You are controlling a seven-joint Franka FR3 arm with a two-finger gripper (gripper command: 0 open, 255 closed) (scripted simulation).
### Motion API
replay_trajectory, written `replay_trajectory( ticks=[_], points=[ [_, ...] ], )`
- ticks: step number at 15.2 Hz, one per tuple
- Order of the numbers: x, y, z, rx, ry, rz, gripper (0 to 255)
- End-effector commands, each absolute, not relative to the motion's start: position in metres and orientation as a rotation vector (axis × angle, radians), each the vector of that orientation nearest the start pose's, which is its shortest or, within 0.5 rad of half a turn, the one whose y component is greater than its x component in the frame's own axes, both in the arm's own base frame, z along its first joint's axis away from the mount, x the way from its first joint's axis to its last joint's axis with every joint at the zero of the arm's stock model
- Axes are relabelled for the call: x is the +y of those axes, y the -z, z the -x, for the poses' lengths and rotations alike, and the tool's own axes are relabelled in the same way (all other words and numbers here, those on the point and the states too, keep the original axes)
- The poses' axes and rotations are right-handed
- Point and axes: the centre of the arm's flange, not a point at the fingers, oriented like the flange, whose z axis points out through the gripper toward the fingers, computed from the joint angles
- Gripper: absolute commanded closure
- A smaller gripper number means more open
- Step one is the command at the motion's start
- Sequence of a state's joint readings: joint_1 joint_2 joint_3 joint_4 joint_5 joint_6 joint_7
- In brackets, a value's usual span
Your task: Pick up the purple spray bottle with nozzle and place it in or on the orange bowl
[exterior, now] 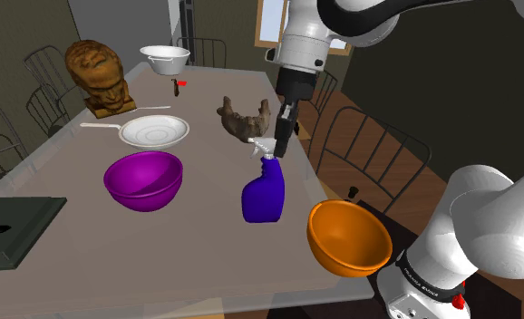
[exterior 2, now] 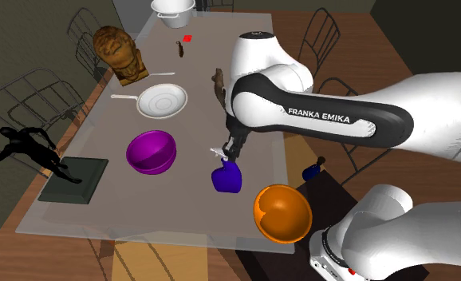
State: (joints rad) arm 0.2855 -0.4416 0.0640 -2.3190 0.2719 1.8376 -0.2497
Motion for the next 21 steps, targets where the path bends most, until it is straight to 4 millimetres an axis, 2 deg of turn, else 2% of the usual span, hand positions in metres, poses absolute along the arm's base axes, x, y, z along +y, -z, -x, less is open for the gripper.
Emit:
replay_trajectory(
  ticks=[1, 21],
  points=[
    [0.165, -0.519, -0.382, -0.741, -0.074, 2.813, 255],
    [0.165, -0.625, -0.382, -0.741, -0.074, 2.813, 255]
  ],
)
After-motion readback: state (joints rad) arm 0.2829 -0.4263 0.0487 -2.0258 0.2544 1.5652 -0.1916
